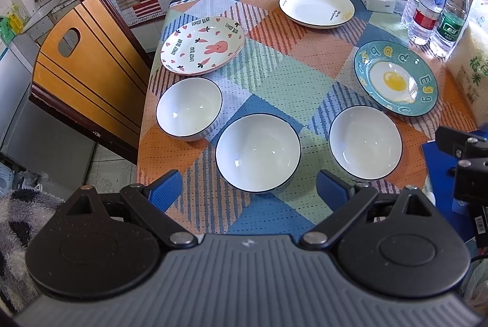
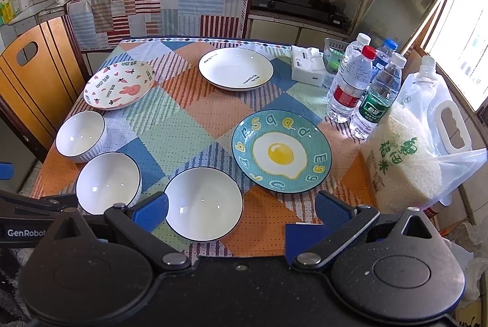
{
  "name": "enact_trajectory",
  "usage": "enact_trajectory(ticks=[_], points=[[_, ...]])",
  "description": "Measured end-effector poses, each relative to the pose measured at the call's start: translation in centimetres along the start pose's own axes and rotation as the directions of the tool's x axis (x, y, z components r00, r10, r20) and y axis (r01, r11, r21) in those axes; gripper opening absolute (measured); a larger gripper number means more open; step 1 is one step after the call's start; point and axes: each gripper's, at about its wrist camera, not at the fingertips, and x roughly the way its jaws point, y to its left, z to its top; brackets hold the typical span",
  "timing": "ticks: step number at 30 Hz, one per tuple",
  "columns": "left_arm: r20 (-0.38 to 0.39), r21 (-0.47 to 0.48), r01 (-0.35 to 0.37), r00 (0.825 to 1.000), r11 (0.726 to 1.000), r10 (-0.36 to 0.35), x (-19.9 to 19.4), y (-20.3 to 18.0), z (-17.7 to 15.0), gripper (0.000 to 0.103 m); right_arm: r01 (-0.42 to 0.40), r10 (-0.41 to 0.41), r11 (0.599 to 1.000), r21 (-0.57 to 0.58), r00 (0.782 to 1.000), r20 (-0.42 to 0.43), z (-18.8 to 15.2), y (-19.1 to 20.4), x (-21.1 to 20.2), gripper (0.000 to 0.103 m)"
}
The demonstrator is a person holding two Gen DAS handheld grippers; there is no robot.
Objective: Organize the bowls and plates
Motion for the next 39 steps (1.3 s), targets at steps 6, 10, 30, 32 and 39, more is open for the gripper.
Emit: enact_trajectory(ticks=[6, 10, 30, 32, 39], points=[[0.015, 0.002, 0.008, 1.0, 1.0, -0.008, -0.6, 0.0, -0.1, 0.096, 0.004, -0.004, 1.0, 0.003, 1.0, 0.003, -0.1, 0.0, -0.1, 0.103], [0.017, 0.0, 0.017, 1.0, 1.0, -0.017, -1.1, 0.1, -0.2, 0.095, 0.005, -0.005, 1.0, 0.001, 1.0, 0.007, -0.2, -0.1, -0.2, 0.103], [0.051, -0.001, 0.032, 0.998, 0.999, -0.032, -3.8, 0.7, -0.2, 0.095, -0.069, 0.069, 0.998, -0.006, 0.992, 0.104, -0.1, -1.7, -3.2, 0.103], [0.054, 0.0, 0.03, 0.998, 1.0, -0.03, -4.1, 0.9, -0.3, 0.095, -0.06, 0.06, 0.998, -0.005, 0.992, 0.107, -0.1, -1.7, -3.5, 0.103], [0.074, -0.004, 0.045, 0.996, 0.999, -0.045, -4.5, 1.9, 0.3, 0.096, -0.079, 0.081, 0.997, -0.018, 0.98, 0.182, -0.6, -2.0, -4.2, 0.103]])
